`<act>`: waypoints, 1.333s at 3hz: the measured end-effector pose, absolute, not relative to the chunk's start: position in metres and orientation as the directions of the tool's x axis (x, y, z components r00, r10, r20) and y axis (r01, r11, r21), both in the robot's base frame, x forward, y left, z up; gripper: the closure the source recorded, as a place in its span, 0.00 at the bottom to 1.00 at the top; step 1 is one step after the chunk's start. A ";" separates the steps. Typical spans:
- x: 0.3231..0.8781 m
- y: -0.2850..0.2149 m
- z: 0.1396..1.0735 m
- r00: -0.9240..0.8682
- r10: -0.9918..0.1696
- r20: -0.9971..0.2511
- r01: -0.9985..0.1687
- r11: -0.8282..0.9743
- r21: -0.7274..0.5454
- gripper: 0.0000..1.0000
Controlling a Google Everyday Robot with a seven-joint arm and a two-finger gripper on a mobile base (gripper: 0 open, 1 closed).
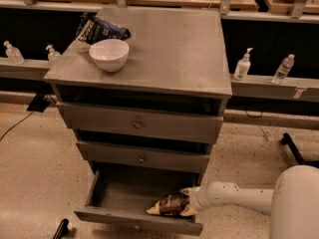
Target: Pick brown chip bag from bottom drawer and place on counter
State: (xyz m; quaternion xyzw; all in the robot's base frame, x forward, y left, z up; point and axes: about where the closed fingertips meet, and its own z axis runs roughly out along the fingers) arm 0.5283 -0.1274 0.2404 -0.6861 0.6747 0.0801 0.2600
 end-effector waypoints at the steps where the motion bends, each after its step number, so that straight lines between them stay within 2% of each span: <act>1: 0.533 -0.128 0.217 0.082 -0.903 -0.423 -0.972 0.021 -0.233 0.70; 2: 0.534 -0.128 0.217 0.080 -0.903 -0.423 -0.972 0.023 -0.232 0.93; 3: 0.534 -0.128 0.218 0.080 -0.902 -0.423 -0.972 0.023 -0.232 1.00; 4: 0.534 -0.128 0.219 0.080 -0.902 -0.423 -0.972 0.023 -0.232 1.00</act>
Offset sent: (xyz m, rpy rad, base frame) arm 0.0089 -0.0113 -0.0104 0.0764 -0.0069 0.0133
